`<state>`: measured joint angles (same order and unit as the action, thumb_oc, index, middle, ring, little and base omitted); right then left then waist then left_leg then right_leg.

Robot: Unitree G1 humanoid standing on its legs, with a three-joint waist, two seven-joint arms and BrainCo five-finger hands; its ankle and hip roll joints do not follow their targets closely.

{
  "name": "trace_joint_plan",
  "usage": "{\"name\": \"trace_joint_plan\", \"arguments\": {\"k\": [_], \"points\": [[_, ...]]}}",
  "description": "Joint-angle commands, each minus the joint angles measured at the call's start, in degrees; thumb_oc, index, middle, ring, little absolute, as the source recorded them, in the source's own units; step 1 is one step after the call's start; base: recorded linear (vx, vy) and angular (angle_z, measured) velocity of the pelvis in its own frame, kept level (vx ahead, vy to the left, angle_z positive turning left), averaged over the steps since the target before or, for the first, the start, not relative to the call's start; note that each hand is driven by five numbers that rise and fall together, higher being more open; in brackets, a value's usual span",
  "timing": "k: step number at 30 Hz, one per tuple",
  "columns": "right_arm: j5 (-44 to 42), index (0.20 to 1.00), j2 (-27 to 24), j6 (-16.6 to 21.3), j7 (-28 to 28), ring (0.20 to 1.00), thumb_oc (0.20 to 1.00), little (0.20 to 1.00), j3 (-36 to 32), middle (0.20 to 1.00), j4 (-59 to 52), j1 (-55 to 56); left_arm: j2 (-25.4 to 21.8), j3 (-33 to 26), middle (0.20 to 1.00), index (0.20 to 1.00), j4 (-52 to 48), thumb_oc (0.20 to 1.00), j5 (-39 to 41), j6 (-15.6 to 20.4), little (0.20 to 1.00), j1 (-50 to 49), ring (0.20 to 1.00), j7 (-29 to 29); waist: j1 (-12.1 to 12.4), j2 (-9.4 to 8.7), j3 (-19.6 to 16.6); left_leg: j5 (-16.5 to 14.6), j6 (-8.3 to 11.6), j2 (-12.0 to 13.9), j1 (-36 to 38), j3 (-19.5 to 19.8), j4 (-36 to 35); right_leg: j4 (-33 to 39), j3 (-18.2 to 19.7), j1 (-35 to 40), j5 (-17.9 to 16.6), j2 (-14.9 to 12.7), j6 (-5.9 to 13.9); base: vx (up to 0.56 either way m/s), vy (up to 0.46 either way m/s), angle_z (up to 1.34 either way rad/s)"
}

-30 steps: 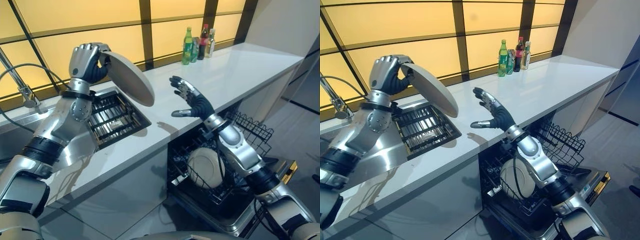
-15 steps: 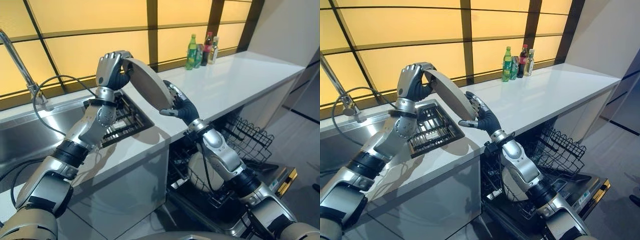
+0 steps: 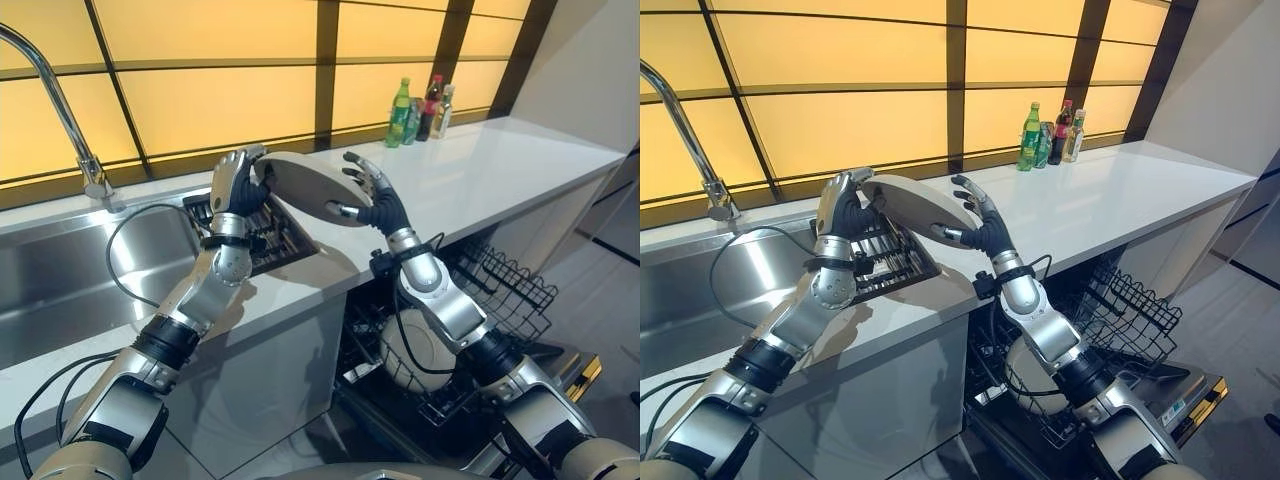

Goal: Pick up plates and place into dishwasher.

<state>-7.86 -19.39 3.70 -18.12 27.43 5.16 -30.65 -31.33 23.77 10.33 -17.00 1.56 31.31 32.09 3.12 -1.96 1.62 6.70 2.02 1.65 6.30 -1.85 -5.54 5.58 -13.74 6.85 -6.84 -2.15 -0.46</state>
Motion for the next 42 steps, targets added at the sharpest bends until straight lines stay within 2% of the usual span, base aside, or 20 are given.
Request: {"name": "trace_joint_plan", "arguments": {"k": [1, 6, 11, 16, 17, 18, 19, 21, 25, 29, 30, 31, 32, 33, 36, 38, 42], "points": [[6.31, 0.200, -3.10, 2.99, -2.66, 0.200, 0.200, 0.200, -2.08, 0.200, 0.62, -13.23, 2.15, 1.78, 0.200, 0.200, -5.11, 0.200, -0.65, 2.71, 0.200, 4.59, 0.200, -0.76, 1.71, 1.33, 3.98, -10.26, 0.78, 0.22, 2.15, 1.80, 1.06, -0.84, -0.73, 3.54, 8.95, -3.98, 6.25, 0.00, 0.000, 0.00], [8.02, 0.200, -7.23, 0.93, -1.81, 0.200, 0.200, 0.200, -3.45, 0.200, -0.05, -11.96, 0.46, 0.57, 0.200, 0.200, -7.53, 0.200, -0.17, 3.93, 0.200, 3.43, 0.200, -2.54, 1.30, 1.08, 4.06, -10.32, 0.74, 0.35, 2.34, 1.43, 1.01, -0.80, -0.29, 3.51, 8.81, -3.89, 6.41, 0.00, 0.000, 0.00], [5.15, 0.200, -10.70, 1.06, 2.47, 0.200, 0.200, 0.200, -5.00, 0.200, 0.02, -9.99, -1.27, -0.24, 0.200, 0.200, -10.06, 0.200, 0.40, 5.72, 0.200, 2.55, 0.200, -3.86, 0.61, 0.80, 4.19, -10.52, 0.71, 0.41, 2.56, 0.95, 0.96, -0.77, 0.35, 3.37, 8.68, -3.67, 6.48, 0.00, 0.000, 0.00], [4.09, 0.200, -12.93, 1.98, 4.21, 0.200, 0.200, 0.200, -6.12, 0.200, 0.09, -9.39, -2.08, -0.05, 0.200, 0.200, -11.84, 0.200, 0.42, 7.22, 0.200, 2.61, 0.200, -5.76, -0.21, 0.77, 4.27, -10.79, 0.67, 0.47, 2.88, 0.27, 0.91, -0.74, 1.24, 3.30, 8.65, -3.33, 6.46, 0.00, 0.000, 0.00], [4.52, 0.200, -13.13, 2.20, 4.19, 0.200, 0.200, 0.200, -6.36, 0.200, 0.25, -9.34, -2.15, 0.30, 0.363, 0.363, -11.71, 0.363, 0.56, 7.30, 0.363, 2.90, 0.363, -6.08, -0.44, 0.75, 4.26, -10.87, 0.66, 0.47, 2.99, 0.11, 0.89, -0.72, 1.41, 3.28, 8.62, -3.27, 6.47, -0.03, -0.018, -0.04], [5.40, 0.200, -13.38, 2.16, 4.11, 0.200, 0.200, 0.200, -6.61, 0.200, 0.35, -9.38, -2.24, 0.55, 1.000, 1.000, -11.65, 1.000, 1.42, 7.34, 1.000, 3.23, 1.000, -6.66, -0.61, 0.68, 4.27, -10.38, 0.59, 0.37, 2.70, -0.02, 0.90, -0.66, 1.53, 2.93, 8.07, -3.33, 6.44, -0.03, -0.019, -0.06], [7.10, 0.200, -14.33, 2.12, 4.19, 0.200, 0.200, 0.200, -7.16, 0.200, 0.37, -9.30, -2.13, 0.83, 1.000, 1.000, -11.74, 1.000, 2.59, 6.70, 1.000, 3.31, 1.000, -9.98, -0.95, 0.69, 4.23, -10.49, 0.55, 0.41, 2.75, -0.29, 0.91, -0.61, 1.91, 2.85, 8.02, -3.27, 6.52, -0.03, -0.014, -0.06], [9.03, 0.200, -16.03, 1.78, 4.64, 0.200, 0.200, 0.200, -8.27, 0.200, 0.12, -8.88, -2.67, 1.47, 1.000, 1.000, -12.02, 1.000, 3.14, 6.35, 1.000, 3.20, 1.000, -12.28, -1.46, 0.81, 4.14, -10.59, 0.54, 0.53, 2.85, -0.84, 0.84, -0.58, 2.40, 2.64, 7.89, -3.16, 6.65, 0.00, -0.014, -0.08], [12.41, 0.200, -21.45, 1.33, 5.48, 0.200, 0.200, 0.200, -12.08, 0.200, 0.66, -6.12, -4.00, 0.29, 1.000, 1.000, -13.91, 1.000, 8.87, 10.45, 1.000, 0.07, 1.000, -17.37, -2.34, 0.80, 4.17, -10.82, 0.47, 0.80, 2.98, -2.06, 0.89, -0.58, 3.46, 2.19, 7.59, -2.97, 6.92, 0.01, -0.027, -0.11], [15.39, 0.200, -27.25, 0.79, 5.03, 0.200, 0.200, 0.200, -18.22, 0.200, 0.92, 0.46, -5.67, -2.85, 1.000, 1.000, -17.09, 1.000, 17.48, 15.12, 1.000, -7.77, 1.000, -26.13, -3.10, 0.81, 4.39, -11.49, 0.38, 1.12, 3.34, -2.97, 0.96, -0.60, 4.68, 1.93, 7.67, -2.69, 7.24, 0.03, -0.025, -0.13], [16.19, 0.200, -28.83, -0.23, 4.77, 0.200, 0.200, 0.200, -19.99, 0.200, 1.65, 2.19, -6.00, -3.68, 1.000, 1.000, -17.80, 1.000, 20.21, 15.25, 1.000, -10.18, 1.000, -29.34, -3.27, 0.78, 4.72, -11.48, 0.35, 1.22, 3.26, -3.33, 1.01, -0.71, 4.89, 1.67, 7.53, -2.63, 7.27, 0.02, -0.030, -0.11], [16.18, 0.200, -29.56, -0.13, 4.65, 0.200, 0.200, 0.200, -20.78, 0.200, 1.92, 3.18, -6.19, -3.96, 1.000, 1.000, -18.21, 1.000, 21.33, 15.27, 1.000, -11.43, 1.000, -30.10, -3.23, 0.80, 4.78, -11.50, 0.32, 1.25, 3.25, -3.39, 1.00, -0.74, 4.98, 1.60, 7.48, -2.56, 7.27, -0.01, -0.055, -0.13], [16.58, 0.200, -31.05, -1.64, 4.74, 0.200, 0.200, 0.200, -22.26, 0.200, 3.25, 4.78, -6.41, -4.45, 1.000, 1.000, -18.34, 1.000, 24.24, 14.66, 1.000, -14.21, 1.000, -32.23, -3.36, 0.79, 5.11, -11.49, 0.32, 1.28, 3.33, -3.48, 0.97, -0.75, 5.20, 1.53, 7.36, -2.41, 7.33, 0.01, -0.049, -0.11], [16.02, 0.200, -31.96, -1.47, 4.92, 0.200, 0.200, 0.200, -23.00, 0.200, 4.20, 5.58, -6.41, -4.81, 1.000, 1.000, -18.39, 1.000, 24.77, 14.92, 1.000, -15.70, 1.000, -33.13, -3.31, 0.76, 5.15, -11.49, 0.29, 1.28, 3.35, -3.54, 0.95, -0.72, 5.32, 1.52, 7.31, -2.37, 7.33, 0.02, -0.062, -0.08], [14.49, 0.200, -34.93, -4.45, 5.99, 0.200, 0.200, 0.200, -24.86, 0.200, 8.67, 7.49, -7.32, -5.46, 1.000, 1.000, -18.09, 1.000, 25.32, 15.45, 1.000, -20.46, 1.000, -34.79, -3.06, 0.64, 5.61, -11.39, 0.23, 1.34, 3.08, -3.78, 1.06, -0.66, 5.59, 1.28, 7.19, -2.30, 7.29, -0.01, -0.063, -0.07], [14.21, 0.200, -36.08, -4.64, 6.19, 0.200, 0.200, 0.200, -24.76, 0.200, 12.07, 7.20, -8.05, -4.93, 1.000, 1.000, -17.05, 1.000, 23.38, 16.00, 1.000, -21.24, 1.000, -33.84, -2.80, 0.70, 5.93, -11.30, 0.32, 1.37, 2.81, -3.84, 1.12, -0.72, 5.34, 1.18, 7.20, -2.27, 7.29, -0.02, -0.068, -0.08], [15.04, 0.200, -37.20, -7.65, 6.04, 0.200, 0.200, 0.200, -23.29, 0.200, 16.59, 7.25, -8.38, -4.65, 1.000, 1.000, -16.16, 1.000, 30.64, 13.86, 1.000, -23.86, 1.000, -38.11, -2.08, 0.66, 6.47, -10.88, 0.52, 1.50, 2.30, -3.39, 1.15, -0.85, 4.80, 1.07, 7.19, -2.18, 7.23, 0.01, -0.099, -0.01]]}}
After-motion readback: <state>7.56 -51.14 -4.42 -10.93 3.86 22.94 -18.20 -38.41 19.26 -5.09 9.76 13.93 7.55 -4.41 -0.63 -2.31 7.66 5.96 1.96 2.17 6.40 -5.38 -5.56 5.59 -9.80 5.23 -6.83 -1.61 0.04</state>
